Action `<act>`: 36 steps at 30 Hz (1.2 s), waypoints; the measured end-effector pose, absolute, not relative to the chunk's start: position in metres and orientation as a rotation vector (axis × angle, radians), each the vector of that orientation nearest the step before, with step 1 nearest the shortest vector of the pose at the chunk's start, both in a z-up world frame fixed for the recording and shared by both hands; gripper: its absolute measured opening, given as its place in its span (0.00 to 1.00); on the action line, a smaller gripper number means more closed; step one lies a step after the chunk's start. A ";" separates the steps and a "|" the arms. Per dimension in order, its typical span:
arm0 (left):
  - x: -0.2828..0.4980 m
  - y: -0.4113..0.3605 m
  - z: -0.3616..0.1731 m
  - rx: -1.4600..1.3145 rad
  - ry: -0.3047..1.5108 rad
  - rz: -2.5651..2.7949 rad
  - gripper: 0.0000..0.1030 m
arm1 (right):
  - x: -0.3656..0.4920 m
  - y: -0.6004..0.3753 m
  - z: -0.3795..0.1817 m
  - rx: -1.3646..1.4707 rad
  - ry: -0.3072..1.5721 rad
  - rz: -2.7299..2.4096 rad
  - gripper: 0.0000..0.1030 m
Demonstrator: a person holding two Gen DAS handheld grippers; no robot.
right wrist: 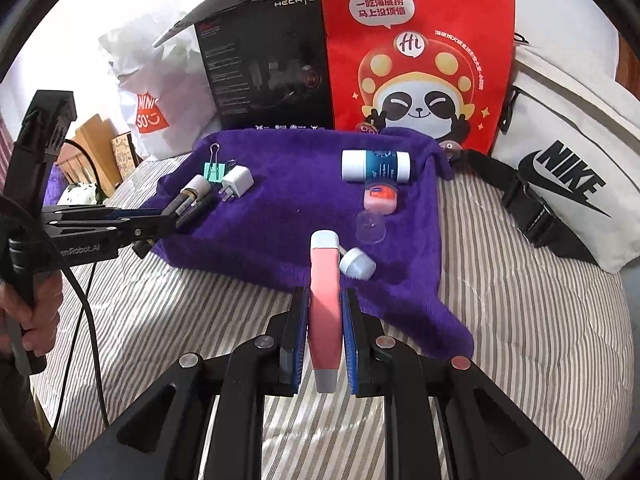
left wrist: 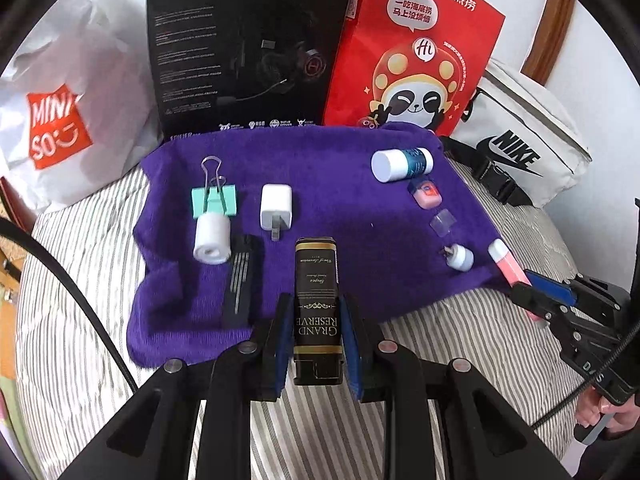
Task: Organize rigid objects
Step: 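Carry the Grand Reserve bottle onto the towel beside the black stick, open left gripper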
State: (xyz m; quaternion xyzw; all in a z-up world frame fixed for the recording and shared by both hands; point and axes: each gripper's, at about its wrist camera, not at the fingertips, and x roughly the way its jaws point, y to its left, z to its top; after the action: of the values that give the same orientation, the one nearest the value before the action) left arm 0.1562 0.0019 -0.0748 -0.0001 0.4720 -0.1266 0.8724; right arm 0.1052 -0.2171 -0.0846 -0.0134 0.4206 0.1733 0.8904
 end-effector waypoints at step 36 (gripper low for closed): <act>0.207 -0.017 -0.119 0.116 1.073 -0.275 0.31 | 0.129 -0.211 -0.093 0.002 0.893 0.358 0.16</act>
State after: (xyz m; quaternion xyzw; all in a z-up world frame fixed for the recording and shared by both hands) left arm 0.2074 -0.0167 -0.1192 0.0550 0.5093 -0.1306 0.8488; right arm 0.1294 -0.2110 -0.0932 0.0012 0.4293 0.1719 0.8866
